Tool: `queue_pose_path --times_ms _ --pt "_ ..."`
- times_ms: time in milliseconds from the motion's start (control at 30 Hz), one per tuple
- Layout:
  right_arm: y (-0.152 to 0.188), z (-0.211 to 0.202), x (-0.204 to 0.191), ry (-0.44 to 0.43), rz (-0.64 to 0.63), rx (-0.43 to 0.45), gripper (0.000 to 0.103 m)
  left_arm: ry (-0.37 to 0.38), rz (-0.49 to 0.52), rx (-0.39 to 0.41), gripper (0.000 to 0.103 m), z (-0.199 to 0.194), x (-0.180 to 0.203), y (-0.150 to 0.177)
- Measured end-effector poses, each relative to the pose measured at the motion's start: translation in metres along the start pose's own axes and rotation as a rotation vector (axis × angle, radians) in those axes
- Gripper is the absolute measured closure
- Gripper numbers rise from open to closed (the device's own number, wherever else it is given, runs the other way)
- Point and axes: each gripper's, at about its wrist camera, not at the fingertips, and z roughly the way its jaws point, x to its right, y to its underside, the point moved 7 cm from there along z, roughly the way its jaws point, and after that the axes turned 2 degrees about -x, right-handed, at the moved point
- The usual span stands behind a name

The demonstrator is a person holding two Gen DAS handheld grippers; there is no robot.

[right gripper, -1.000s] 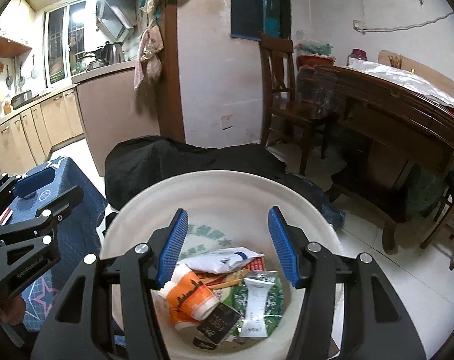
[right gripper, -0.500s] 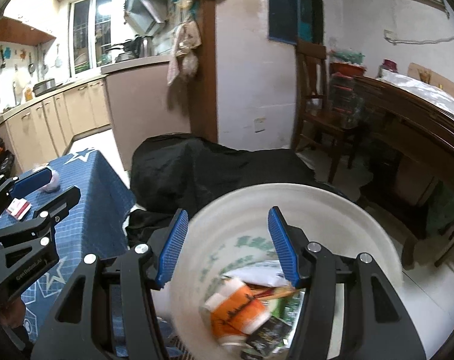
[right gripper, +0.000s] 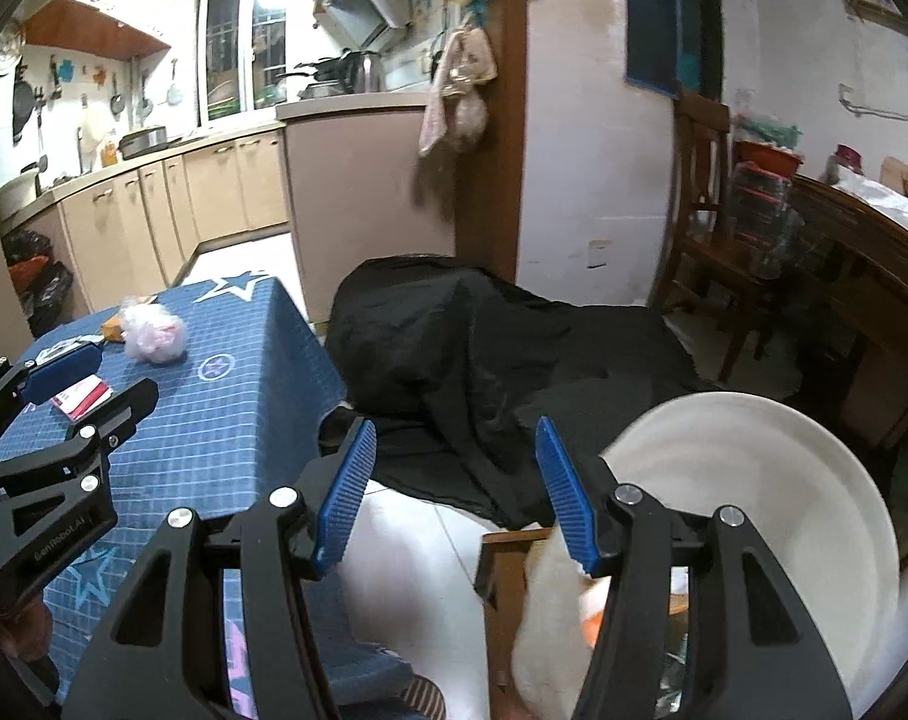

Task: Collect trash
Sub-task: 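Move both open grippers back over the remaining trash on the table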

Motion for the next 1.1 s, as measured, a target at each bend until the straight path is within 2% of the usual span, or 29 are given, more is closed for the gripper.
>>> queue_pose_path --times_ms 433,967,1100 --pt "0.004 0.028 -0.088 -0.130 -0.109 -0.055 0.049 -0.101 -0.098 -0.067 0.045 0.007 -0.080 0.034" --pt "0.005 0.072 -0.215 -0.299 -0.324 -0.141 0.049 -0.256 -0.254 -0.162 0.045 0.018 -0.215 0.091" --pt "0.005 0.078 -0.246 -0.364 -0.375 -0.156 0.036 -0.288 -0.267 -0.171 0.045 0.016 -0.243 0.094"
